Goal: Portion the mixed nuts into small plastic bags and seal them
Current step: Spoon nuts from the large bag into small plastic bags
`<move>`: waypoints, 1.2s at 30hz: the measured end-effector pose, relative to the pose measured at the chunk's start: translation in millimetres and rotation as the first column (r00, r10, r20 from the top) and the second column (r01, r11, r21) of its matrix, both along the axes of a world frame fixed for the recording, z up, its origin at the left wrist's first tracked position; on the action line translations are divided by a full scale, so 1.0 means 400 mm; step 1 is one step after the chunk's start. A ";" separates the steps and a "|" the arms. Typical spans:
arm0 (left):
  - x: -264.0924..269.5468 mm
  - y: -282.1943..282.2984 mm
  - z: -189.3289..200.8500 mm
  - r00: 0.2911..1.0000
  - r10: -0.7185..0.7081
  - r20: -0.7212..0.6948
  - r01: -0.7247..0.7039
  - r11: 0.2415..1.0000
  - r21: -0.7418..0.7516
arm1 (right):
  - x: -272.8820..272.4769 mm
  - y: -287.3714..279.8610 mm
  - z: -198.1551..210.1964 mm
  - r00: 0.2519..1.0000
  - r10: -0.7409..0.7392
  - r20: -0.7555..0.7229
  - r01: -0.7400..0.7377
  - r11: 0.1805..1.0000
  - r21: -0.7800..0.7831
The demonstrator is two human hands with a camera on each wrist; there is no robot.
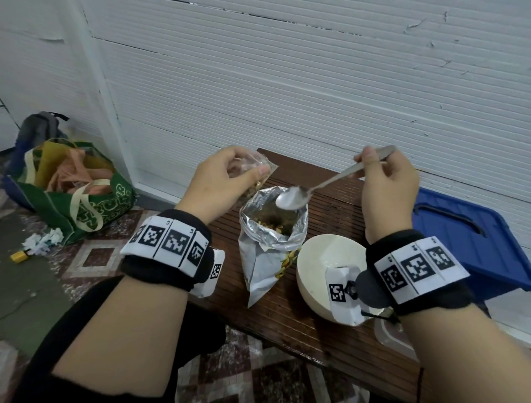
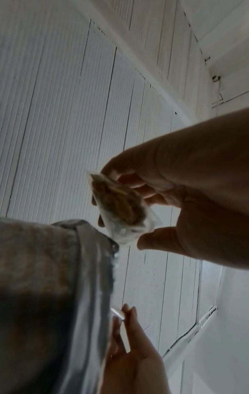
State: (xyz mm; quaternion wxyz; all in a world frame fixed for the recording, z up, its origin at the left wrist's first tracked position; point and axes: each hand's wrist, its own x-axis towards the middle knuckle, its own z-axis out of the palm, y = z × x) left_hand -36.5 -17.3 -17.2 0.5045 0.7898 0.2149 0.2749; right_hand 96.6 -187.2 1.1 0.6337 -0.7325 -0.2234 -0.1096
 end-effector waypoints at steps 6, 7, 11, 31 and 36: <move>-0.004 -0.015 0.011 0.996 0.019 0.084 -0.020 1.000 0.012 | -0.047 0.012 -0.089 0.996 0.082 0.038 -0.064 0.936 -0.346; -0.004 -0.017 0.014 0.995 0.019 0.097 -0.020 1.000 0.014 | -0.053 0.015 -0.101 0.995 0.094 0.032 -0.075 0.920 -0.386; -0.007 -0.035 0.029 0.989 -0.022 0.149 0.017 0.999 0.032 | -0.069 0.011 -0.111 0.987 0.148 -0.065 -0.162 0.895 -0.415; 0.093 -0.414 -0.032 0.925 -0.360 0.121 0.363 0.932 -0.004 | 0.024 -0.338 -0.083 0.945 0.003 -0.326 -0.046 0.991 -0.126; 0.121 -0.478 -0.120 0.927 -0.374 -0.011 0.372 0.925 -0.082 | 0.037 -0.400 -0.108 0.923 -0.066 -0.379 0.023 0.993 -0.119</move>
